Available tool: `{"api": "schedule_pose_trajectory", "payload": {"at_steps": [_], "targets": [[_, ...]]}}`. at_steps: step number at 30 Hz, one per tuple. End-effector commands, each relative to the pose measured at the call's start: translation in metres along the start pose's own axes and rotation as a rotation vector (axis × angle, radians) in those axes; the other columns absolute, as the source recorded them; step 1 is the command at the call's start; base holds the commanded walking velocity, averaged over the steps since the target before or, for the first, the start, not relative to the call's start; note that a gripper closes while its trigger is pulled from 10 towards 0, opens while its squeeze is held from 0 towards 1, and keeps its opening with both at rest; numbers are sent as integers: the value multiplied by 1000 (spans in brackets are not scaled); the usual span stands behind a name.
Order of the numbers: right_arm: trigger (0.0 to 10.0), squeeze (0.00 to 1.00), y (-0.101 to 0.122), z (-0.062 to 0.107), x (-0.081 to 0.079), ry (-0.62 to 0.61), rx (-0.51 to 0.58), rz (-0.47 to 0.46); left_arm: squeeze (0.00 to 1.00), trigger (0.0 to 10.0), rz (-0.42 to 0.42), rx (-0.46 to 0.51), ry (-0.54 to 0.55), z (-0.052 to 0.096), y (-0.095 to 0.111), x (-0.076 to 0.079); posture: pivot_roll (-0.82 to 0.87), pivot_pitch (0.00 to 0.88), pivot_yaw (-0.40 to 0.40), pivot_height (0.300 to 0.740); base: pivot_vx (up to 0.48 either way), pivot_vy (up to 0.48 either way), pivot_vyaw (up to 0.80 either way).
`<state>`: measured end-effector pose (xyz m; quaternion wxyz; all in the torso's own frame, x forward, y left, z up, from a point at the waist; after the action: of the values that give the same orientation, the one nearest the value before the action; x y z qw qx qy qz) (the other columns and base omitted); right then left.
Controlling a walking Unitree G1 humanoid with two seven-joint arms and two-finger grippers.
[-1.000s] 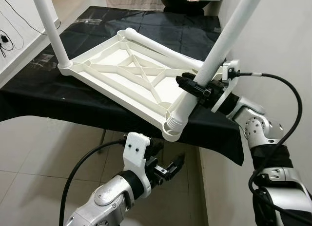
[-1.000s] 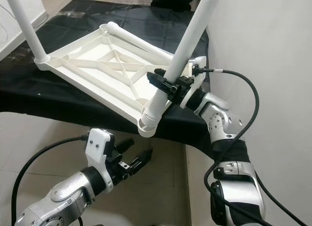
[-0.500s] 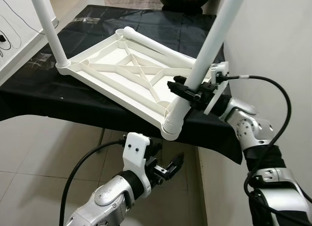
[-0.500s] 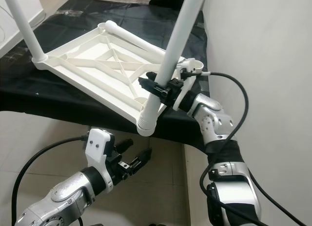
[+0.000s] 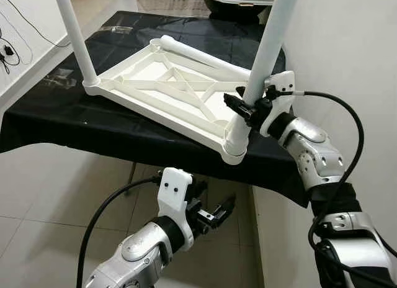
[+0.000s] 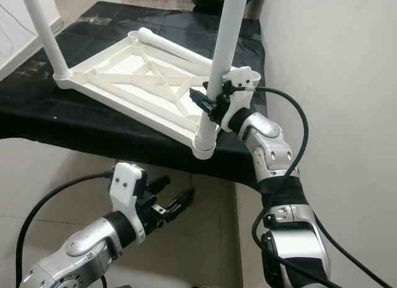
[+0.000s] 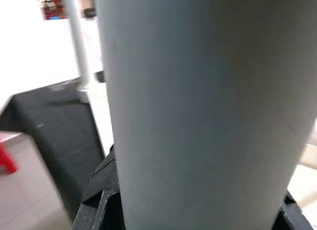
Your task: Building children table
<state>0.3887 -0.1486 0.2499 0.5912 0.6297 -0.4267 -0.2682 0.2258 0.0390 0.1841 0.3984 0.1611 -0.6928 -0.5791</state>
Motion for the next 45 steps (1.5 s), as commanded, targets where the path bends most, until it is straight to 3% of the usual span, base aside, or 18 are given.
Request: {"api": "schedule_pose_trajectory", "payload": {"at_steps": [1, 9, 14, 16, 17, 21, 26, 36, 38, 45], "targets": [[10000, 0, -7, 4, 5, -62, -31, 16, 0, 10000, 1, 1, 11, 0, -1, -1, 143, 137, -74, 740, 0, 0, 0], [10000, 0, -25, 2, 3, -178, -102, 9, 0, 10000, -7, 9, 21, -2, 2, -5, 144, 138, -72, 740, 0, 0, 0], [10000, 0, -37, 9, 21, -403, -149, -2, 0, 10000, -12, 15, 27, -3, 3, -7, 142, 142, -75, 740, 0, 0, 0], [10000, 0, -37, 9, 21, -403, -149, -2, 0, 10000, -12, 15, 27, -3, 3, -7, 142, 142, -75, 740, 0, 0, 0], [10000, 0, -40, 14, 26, -489, -164, -6, 0, 10000, -14, 16, 29, -3, 4, -8, 142, 142, -75, 740, 0, 0, 0], [10000, 0, -43, 18, 29, -554, -178, -5, 0, 10000, -14, 18, 31, -4, 4, -8, 139, 141, -73, 740, 0, 0, 0], [10000, 0, -44, 23, 19, -790, -221, -34, 0, 10000, -20, 27, 34, -8, 6, -12, 137, 130, -71, 740, 0, 0, 0], [10000, 0, -37, 20, 12, -959, -219, -58, 0, 10000, -28, 36, 37, -11, 8, -14, 139, 122, -72, 740, 0, 0, 0], [10000, 0, -31, 18, 4, -1068, -210, -64, 0, 10000, -32, 42, 41, -12, 8, -16, 137, 114, -71, 740, 0, 0, 0], [10000, 0, -20, 18, -21, -1201, -183, -52, 0, 10000, -41, 52, 51, -15, 11, -22, 138, 109, -72, 740, 0, 0, 0]]}}
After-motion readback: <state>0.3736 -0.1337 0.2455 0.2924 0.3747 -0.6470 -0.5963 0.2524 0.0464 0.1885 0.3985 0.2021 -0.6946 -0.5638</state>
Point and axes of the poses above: a point about 5 cm out from each wrist's last joint towards the gripper, its own z axis pointing back from the gripper into the wrist, its own y axis along the axis of the wrist's last joint, x = y × z, the point moved 2 cm from there along -z, pointing out of the wrist towards the gripper, and after that the axes turned 6 degrees about z, right-handed, at the moved point
